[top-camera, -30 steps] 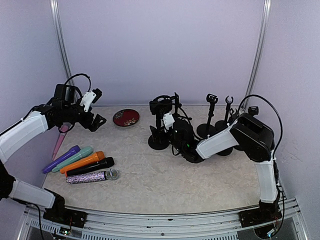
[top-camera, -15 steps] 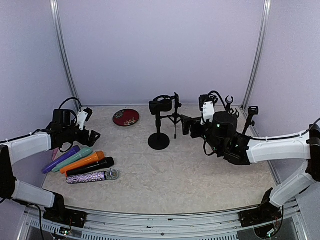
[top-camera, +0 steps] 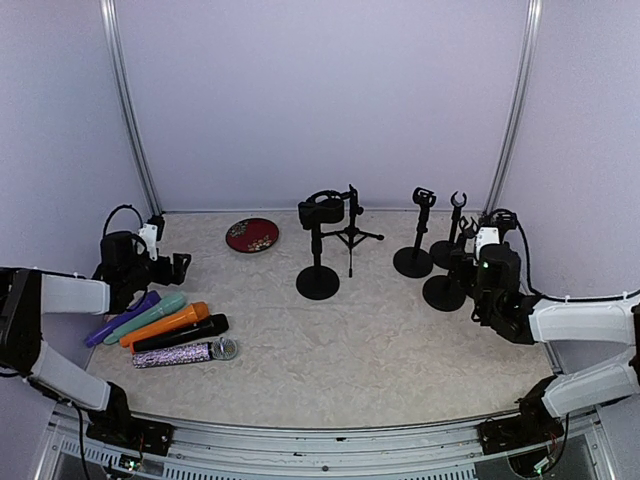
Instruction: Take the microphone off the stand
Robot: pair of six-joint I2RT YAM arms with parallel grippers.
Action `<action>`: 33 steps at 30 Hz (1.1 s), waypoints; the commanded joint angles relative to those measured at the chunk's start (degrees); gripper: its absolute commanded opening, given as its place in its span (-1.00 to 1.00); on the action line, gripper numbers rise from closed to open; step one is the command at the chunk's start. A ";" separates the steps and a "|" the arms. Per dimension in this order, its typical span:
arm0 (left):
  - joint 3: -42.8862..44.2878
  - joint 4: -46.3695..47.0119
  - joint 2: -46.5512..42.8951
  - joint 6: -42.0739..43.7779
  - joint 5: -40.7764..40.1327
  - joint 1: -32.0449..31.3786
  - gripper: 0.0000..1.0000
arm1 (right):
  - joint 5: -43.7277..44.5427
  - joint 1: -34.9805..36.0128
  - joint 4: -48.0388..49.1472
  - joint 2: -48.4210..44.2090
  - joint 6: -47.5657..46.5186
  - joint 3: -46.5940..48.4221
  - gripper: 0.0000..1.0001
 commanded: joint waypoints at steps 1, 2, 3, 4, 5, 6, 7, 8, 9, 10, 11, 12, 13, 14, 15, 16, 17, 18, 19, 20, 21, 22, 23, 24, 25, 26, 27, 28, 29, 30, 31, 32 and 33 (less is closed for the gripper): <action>-4.74 18.44 2.12 -4.74 0.79 0.71 0.98 | -3.34 -7.55 10.41 -1.78 -1.81 -6.14 1.00; -6.55 22.72 2.74 -5.41 0.91 0.72 0.98 | -3.50 -8.90 13.01 -1.15 -3.39 -7.03 1.00; -8.14 26.49 3.48 -4.70 1.49 0.74 0.98 | -3.06 -9.99 14.00 -0.89 -3.38 -7.27 0.99; -9.50 29.85 4.30 -4.04 1.39 0.66 0.98 | -4.51 -11.32 17.57 -0.54 -5.13 -8.37 1.00; -10.68 33.39 5.56 -4.19 0.71 0.72 0.98 | -7.34 -12.55 21.87 -0.07 -6.48 -9.67 1.00; -11.21 35.56 6.88 -4.50 0.56 1.00 0.98 | -9.30 -14.25 24.58 0.72 -7.45 -10.46 1.00; -11.59 37.58 8.14 -4.95 0.36 1.10 0.98 | -10.07 -15.48 27.12 1.98 -7.90 -10.94 1.00; -11.33 36.28 7.99 -4.86 0.40 1.32 0.98 | -10.53 -16.29 30.13 3.42 -8.57 -11.57 1.00; -11.61 36.59 7.89 -4.89 0.59 1.33 0.97 | -11.96 -17.04 34.37 5.06 -9.80 -12.55 1.00; -12.54 38.70 7.99 -5.04 0.69 1.44 0.98 | -13.35 -17.78 37.74 6.82 -10.38 -13.26 1.00; -13.92 40.74 7.79 -5.15 0.48 1.56 0.98 | -14.82 -18.38 39.81 8.52 -11.11 -13.53 1.00; -16.43 44.95 8.38 -5.07 0.75 1.66 0.98 | -15.35 -18.85 41.48 10.48 -11.94 -13.56 1.00; -19.47 54.18 10.72 -5.48 1.44 1.66 0.98 | -15.71 -19.48 43.95 12.49 -12.01 -13.95 1.00; -21.02 56.36 9.77 -5.11 1.63 1.71 0.98 | -16.66 -20.19 45.45 13.94 -11.28 -14.38 1.00; -20.75 53.71 9.04 -4.60 1.01 1.43 0.98 | -18.15 -21.11 47.45 15.32 -10.80 -15.11 1.00; -20.43 54.35 9.86 -4.90 0.98 1.32 0.98 | -19.28 -21.75 49.77 16.60 -10.60 -15.71 1.00; -19.72 53.16 10.01 -5.10 0.90 1.46 0.97 | -20.91 -22.51 50.99 17.87 -10.26 -15.83 1.00; -18.16 49.79 9.54 -4.69 0.95 1.51 0.98 | -23.09 -23.35 53.06 19.54 -10.43 -15.79 1.00; -17.46 48.92 9.77 -4.86 1.21 1.66 0.98 | -24.97 -24.00 52.55 19.76 -10.10 -15.44 1.00; -17.47 49.86 10.23 -5.39 1.95 2.12 0.98 | -27.40 -24.97 49.91 18.93 -8.82 -15.20 1.00; -17.31 49.11 10.09 -5.44 2.17 2.26 0.98 | -31.90 -26.77 49.29 18.86 -7.42 -15.49 1.00; -17.22 48.64 9.92 -5.42 2.06 2.36 0.98 | -38.08 -29.02 52.20 20.97 -7.09 -16.42 1.00; -17.31 49.09 10.08 -5.53 2.17 2.31 0.98 | -41.78 -29.95 56.66 22.99 -8.31 -16.90 1.00; -17.27 49.60 10.23 -5.57 2.22 2.32 0.98 | -42.86 -30.00 51.36 21.26 -8.28 -15.96 1.00; -17.31 49.10 10.10 -5.51 2.12 2.33 0.98 | -46.53 -30.15 48.26 21.00 -9.08 -14.59 1.00; -17.29 49.01 10.05 -5.54 2.16 2.33 0.98 | -47.40 -30.18 51.10 22.21 -9.56 -14.79 1.00; -17.32 49.43 10.15 -5.57 2.25 2.32 0.98 | -46.16 -30.18 50.15 21.78 -9.06 -14.77 1.00; -17.32 49.22 10.12 -5.62 2.19 2.30 0.97 | -45.34 -30.18 47.72 21.31 -8.39 -14.00 1.00; -17.32 49.16 10.08 -5.57 2.18 2.36 0.98 | -45.04 -30.20 48.25 21.78 -8.34 -13.77 1.00; -17.32 49.36 10.14 -5.58 2.22 2.34 0.98 | -44.61 -30.18 49.13 21.91 -8.35 -14.08 1.00; -17.32 49.18 10.08 -5.58 2.21 2.34 0.98 | -44.46 -30.18 48.53 21.60 -8.14 -14.11 1.00; -17.32 49.18 10.14 -5.56 2.20 2.37 0.98 | -44.41 -30.25 47.63 21.63 -7.98 -13.57 1.00; -17.28 49.21 10.16 -5.53 2.20 2.33 0.98 | -44.48 -30.41 47.69 21.70 -7.90 -13.55 1.00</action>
